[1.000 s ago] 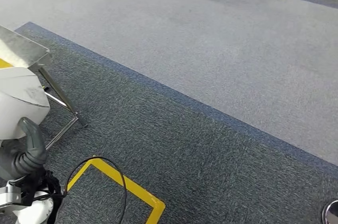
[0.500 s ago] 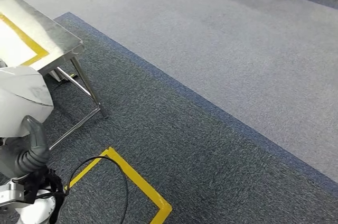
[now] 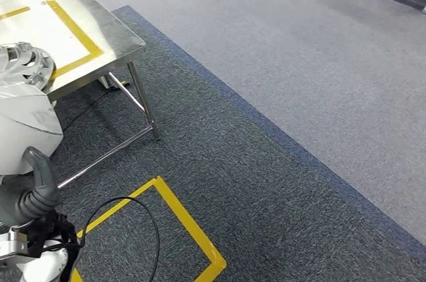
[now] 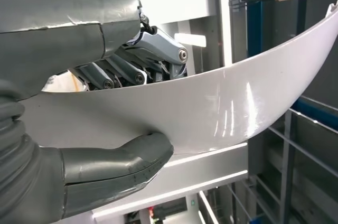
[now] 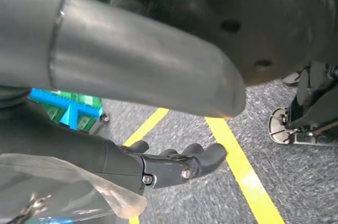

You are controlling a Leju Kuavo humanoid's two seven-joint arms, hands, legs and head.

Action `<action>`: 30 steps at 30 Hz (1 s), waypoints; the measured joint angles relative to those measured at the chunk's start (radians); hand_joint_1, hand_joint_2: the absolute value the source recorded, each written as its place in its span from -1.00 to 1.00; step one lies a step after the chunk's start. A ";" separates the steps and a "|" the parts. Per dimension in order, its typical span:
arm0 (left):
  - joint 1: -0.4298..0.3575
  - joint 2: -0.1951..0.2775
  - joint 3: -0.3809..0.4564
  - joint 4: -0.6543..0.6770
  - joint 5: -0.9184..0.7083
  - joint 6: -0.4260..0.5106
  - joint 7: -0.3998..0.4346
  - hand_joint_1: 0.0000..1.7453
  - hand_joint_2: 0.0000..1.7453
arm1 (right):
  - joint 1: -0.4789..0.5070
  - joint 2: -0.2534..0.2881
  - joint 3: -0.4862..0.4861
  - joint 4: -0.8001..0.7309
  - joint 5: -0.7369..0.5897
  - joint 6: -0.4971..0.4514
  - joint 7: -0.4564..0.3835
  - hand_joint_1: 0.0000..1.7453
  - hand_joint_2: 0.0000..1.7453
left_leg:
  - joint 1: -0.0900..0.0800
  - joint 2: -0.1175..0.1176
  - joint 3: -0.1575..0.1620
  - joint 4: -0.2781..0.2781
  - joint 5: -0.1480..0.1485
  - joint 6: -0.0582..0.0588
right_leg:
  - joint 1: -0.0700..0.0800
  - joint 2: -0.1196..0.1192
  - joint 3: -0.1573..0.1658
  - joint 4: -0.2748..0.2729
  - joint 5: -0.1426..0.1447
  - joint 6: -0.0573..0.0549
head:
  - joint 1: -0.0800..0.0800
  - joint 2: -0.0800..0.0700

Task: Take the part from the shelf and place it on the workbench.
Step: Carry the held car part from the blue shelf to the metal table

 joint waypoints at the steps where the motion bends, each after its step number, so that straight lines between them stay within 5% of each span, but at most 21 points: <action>1: 0.000 0.000 0.000 0.000 0.000 0.000 0.000 1.00 1.00 | -0.002 0.000 0.000 0.000 0.000 0.000 0.000 -1.00 -1.00 | 0.003 -0.008 0.003 -0.005 0.002 0.006 | -0.001 0.013 -0.004 0.012 -0.011 0.005 | 0.001 0.000; 5: -0.001 -0.002 0.000 0.001 0.001 0.000 -0.001 1.00 1.00 | -0.001 0.000 0.000 0.000 0.002 0.000 -0.003 -1.00 -1.00 | 0.010 -0.044 0.008 -0.012 0.006 0.021 | -0.002 0.090 -0.123 0.238 -0.112 0.014 | 0.011 0.000; 7: 0.000 -0.002 0.000 0.002 0.001 -0.001 -0.001 1.00 1.00 | 0.003 0.000 0.000 0.000 0.003 0.000 -0.003 -1.00 -1.00 | 0.010 -0.066 0.010 -0.011 0.005 0.021 | -0.002 0.097 -0.159 0.279 -0.098 0.014 | 0.013 0.000; 10: 0.000 -0.003 0.000 0.003 0.001 -0.002 -0.001 1.00 1.00 | 0.004 0.000 0.000 0.000 0.004 0.000 -0.004 -1.00 -1.00 | 0.010 -0.100 0.012 -0.006 0.001 0.016 | -0.004 0.127 -0.094 0.103 0.015 0.008 | 0.013 0.000; 13: -0.002 -0.003 -0.001 0.003 0.001 -0.004 -0.001 1.00 1.00 | 0.004 0.000 0.000 0.001 0.006 0.000 -0.007 -1.00 -1.00 | 0.010 -0.126 0.003 0.002 -0.002 0.001 | -0.006 0.161 -0.045 0.007 0.035 -0.001 | 0.012 0.000; 15: -0.002 -0.002 -0.001 0.004 0.001 -0.004 -0.001 1.00 1.00 | 0.005 0.000 0.000 0.000 0.006 0.000 -0.008 -1.00 -1.00 | 0.013 -0.140 0.000 0.001 -0.001 -0.010 | -0.007 0.146 -0.039 0.002 0.037 -0.010 | 0.012 0.000; 17: -0.003 -0.002 -0.001 0.004 0.001 -0.004 -0.001 1.00 1.00 | 0.004 0.000 0.000 0.000 0.007 0.000 -0.010 -1.00 -1.00 | 0.012 -0.120 -0.014 0.034 -0.023 -0.021 | -0.010 0.127 -0.033 -0.004 0.038 -0.020 | 0.007 0.000; 20: -0.006 -0.002 -0.001 0.005 0.001 -0.005 -0.001 1.00 1.00 | 0.005 0.000 0.000 0.001 0.008 0.001 -0.009 -1.00 -1.00 | 0.013 -0.062 -0.093 0.206 -0.106 -0.033 | -0.008 0.094 -0.026 -0.006 0.034 -0.029 | -0.002 0.000; 22: -0.005 -0.002 -0.002 0.008 0.001 -0.005 -0.001 1.00 1.00 | 0.007 0.000 0.000 0.002 0.009 0.001 -0.008 -1.00 -1.00 | 0.014 -0.049 -0.123 0.267 -0.114 -0.035 | -0.008 0.071 -0.023 -0.006 0.030 -0.030 | -0.002 0.000; 26: -0.007 -0.001 -0.002 0.009 0.000 -0.006 -0.001 1.00 1.00 | 0.006 0.000 0.000 0.002 0.010 0.002 -0.007 -1.00 -1.00 | 0.008 0.001 -0.019 0.055 -0.005 -0.021 | -0.004 0.035 -0.009 -0.006 0.019 -0.021 | -0.002 0.000; 28: -0.010 -0.002 -0.003 0.009 0.000 -0.006 -0.001 1.00 1.00 | 0.005 0.000 0.000 0.002 0.010 0.003 -0.007 -1.00 -1.00 | 0.000 0.018 0.002 0.006 -0.002 -0.011 | 0.000 0.020 -0.005 -0.007 0.014 -0.013 | -0.002 0.000; 30: -0.010 -0.001 -0.003 0.009 0.000 -0.005 -0.001 1.00 1.00 | 0.003 0.000 0.000 0.002 0.010 0.003 -0.007 -1.00 -1.00 | 0.000 0.001 0.001 0.000 0.000 0.000 | 0.001 0.007 0.000 -0.010 0.010 -0.002 | -0.001 0.000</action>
